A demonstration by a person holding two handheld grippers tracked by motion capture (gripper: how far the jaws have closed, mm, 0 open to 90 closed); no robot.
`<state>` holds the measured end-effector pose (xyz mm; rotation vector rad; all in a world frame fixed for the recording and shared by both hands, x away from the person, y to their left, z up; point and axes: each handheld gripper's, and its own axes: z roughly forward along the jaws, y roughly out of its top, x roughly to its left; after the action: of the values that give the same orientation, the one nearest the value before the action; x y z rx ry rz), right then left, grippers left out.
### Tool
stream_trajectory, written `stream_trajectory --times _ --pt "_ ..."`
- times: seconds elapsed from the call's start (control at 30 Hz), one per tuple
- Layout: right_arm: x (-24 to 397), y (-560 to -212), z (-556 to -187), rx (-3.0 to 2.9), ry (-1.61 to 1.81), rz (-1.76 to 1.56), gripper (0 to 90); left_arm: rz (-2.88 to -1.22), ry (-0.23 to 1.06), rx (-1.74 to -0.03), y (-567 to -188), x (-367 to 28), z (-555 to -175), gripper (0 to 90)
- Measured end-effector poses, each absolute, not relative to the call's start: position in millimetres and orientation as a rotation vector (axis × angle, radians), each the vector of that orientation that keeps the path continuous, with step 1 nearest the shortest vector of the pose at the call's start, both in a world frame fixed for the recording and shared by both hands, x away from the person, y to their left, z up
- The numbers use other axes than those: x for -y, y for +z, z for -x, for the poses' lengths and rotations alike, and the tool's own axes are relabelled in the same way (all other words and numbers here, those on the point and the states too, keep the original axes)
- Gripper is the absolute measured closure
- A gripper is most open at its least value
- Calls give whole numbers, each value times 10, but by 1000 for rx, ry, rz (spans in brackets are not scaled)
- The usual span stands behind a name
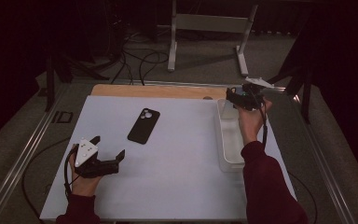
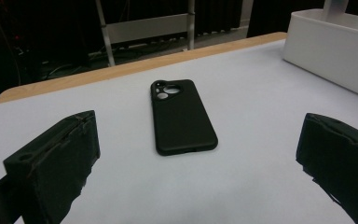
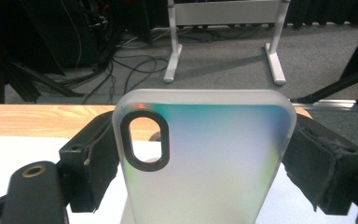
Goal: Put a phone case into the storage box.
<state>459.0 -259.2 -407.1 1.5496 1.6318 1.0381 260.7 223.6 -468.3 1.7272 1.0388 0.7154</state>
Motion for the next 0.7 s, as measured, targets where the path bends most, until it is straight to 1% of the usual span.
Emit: stream_trajectory --times 0.7 --pt "2464 -4355 -4713 -1672 955 -1625 164 -1708 719 -1044 -4661 -2267 -2591 0"
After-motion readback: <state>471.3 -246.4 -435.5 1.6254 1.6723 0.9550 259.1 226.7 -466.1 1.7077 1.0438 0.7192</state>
